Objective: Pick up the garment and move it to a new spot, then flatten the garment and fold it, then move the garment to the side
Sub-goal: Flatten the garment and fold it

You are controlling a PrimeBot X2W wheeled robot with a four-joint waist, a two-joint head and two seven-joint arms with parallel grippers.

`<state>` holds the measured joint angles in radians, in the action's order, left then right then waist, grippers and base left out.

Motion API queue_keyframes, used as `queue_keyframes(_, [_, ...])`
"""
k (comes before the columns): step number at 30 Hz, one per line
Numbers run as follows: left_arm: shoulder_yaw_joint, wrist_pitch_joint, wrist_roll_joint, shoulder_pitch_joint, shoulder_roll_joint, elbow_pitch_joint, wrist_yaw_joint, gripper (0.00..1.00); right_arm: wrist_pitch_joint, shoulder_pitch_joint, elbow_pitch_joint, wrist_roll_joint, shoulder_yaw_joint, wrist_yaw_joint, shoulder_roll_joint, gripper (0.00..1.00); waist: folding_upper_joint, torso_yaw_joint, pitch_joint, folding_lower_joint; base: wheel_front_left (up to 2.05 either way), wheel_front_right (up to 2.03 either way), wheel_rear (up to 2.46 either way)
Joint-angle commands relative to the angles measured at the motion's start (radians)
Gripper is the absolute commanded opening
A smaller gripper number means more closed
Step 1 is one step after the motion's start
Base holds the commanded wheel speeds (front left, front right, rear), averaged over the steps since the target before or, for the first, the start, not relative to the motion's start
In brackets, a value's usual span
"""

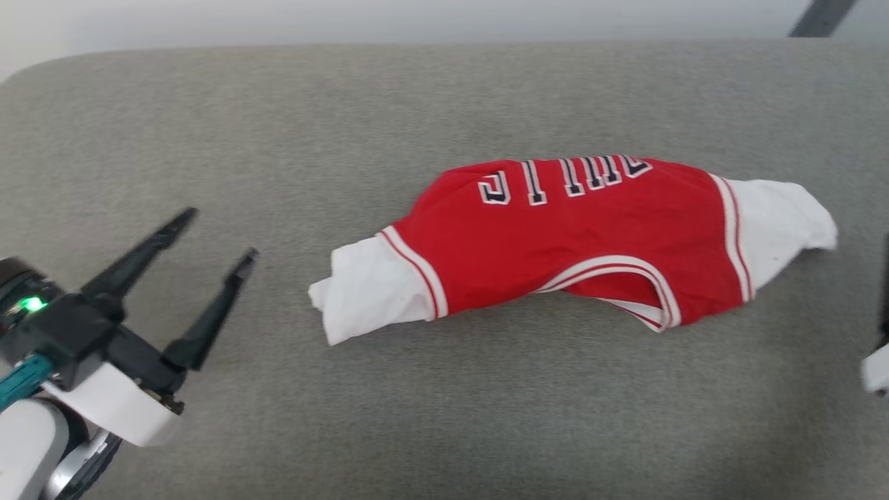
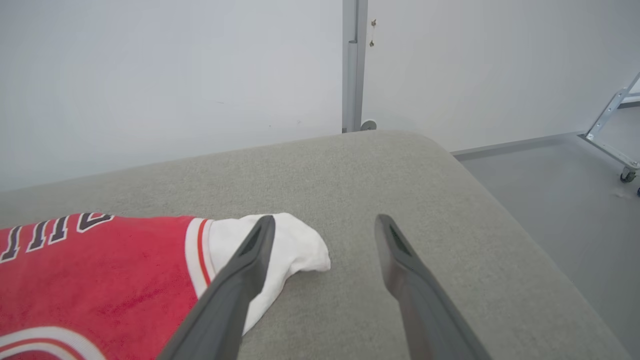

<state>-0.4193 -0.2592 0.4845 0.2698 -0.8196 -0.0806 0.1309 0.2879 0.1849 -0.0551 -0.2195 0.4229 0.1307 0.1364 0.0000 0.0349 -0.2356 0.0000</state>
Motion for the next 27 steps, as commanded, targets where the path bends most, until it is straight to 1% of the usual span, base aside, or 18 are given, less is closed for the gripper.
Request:
queue_keyframes(1, [-0.046,0.009,0.021,0.034,-0.027,-0.015,-0.001,1.0,-0.012,-0.02,-0.014,-0.002,-0.01,0.0,-0.016,1.0,0.0,-0.03,-0.005,0.0,0.0,0.0,0.0])
queue_keyframes(2, [-0.096,0.02,0.05,0.067,-0.066,-0.029,-0.001,1.0,-0.022,-0.034,-0.026,-0.004,-0.022,0.0,-0.028,1.0,0.0,-0.045,-0.008,0.0,0.0,0.0,0.0])
queue_keyframes(5, [-0.28,0.073,0.151,0.167,-0.154,-0.082,-0.001,1.0,-0.044,-0.06,-0.042,-0.008,-0.061,0.0,-0.056,1.0,0.0,-0.086,-0.018,0.0,0.0,0.0,0.0])
queue_keyframes(7, [-0.395,0.105,0.196,0.24,-0.196,-0.094,-0.002,1.0,-0.057,-0.065,-0.042,-0.01,-0.079,0.0,-0.067,1.0,0.0,-0.115,-0.025,0.0,0.0,0.0,0.0])
queue_keyframes(9, [-0.514,0.142,0.238,0.3,-0.217,-0.087,-0.001,1.0,-0.068,-0.067,-0.031,-0.008,-0.09,0.0,-0.074,1.0,0.0,-0.141,-0.033,0.0,0.0,0.0,0.0])
queue_keyframes(11, [-0.61,0.172,0.269,0.367,-0.23,-0.061,-0.001,1.0,-0.081,-0.064,-0.018,-0.002,-0.1,0.0,-0.079,1.0,0.0,-0.163,-0.043,0.0,0.0,0.0,0.0])
queue_keyframes(13, [-0.697,0.189,0.301,0.419,-0.232,-0.028,-0.001,1.0,-0.092,-0.058,-0.009,-0.005,-0.11,0.0,-0.084,1.0,0.0,-0.182,-0.052,0.0,0.0,0.0,0.0])
queue_keyframes(15, [-0.763,0.186,0.331,0.467,-0.227,0.014,-0.001,1.0,-0.103,-0.054,0.004,-0.01,-0.113,0.0,-0.084,1.0,0.0,-0.199,-0.062,0.0,0.0,0.0,0.0])
queue_keyframes(17, [-0.808,0.177,0.359,0.506,-0.219,0.061,-0.001,1.0,-0.114,-0.053,0.014,-0.013,-0.117,0.0,-0.085,1.0,0.0,-0.211,-0.069,0.0,0.0,0.0,0.0])
queue_keyframes(20, [-0.847,0.169,0.358,0.535,-0.208,0.129,-0.001,1.0,-0.125,-0.051,0.023,-0.018,-0.128,0.0,-0.086,1.0,0.0,-0.227,-0.078,0.0,0.0,0.0,0.0])
queue_keyframes(23, [-0.858,0.163,0.344,0.535,-0.201,0.183,-0.001,1.0,-0.133,-0.047,0.031,-0.026,-0.136,0.0,-0.086,1.0,0.0,-0.238,-0.083,0.0,0.0,0.0,0.0])
queue_keyframes(27, [-0.862,0.172,0.338,0.497,-0.198,0.197,-0.001,1.0,-0.131,-0.042,0.028,-0.021,-0.143,0.0,-0.086,1.0,0.0,-0.244,-0.084,0.0,0.0,0.0,0.0])
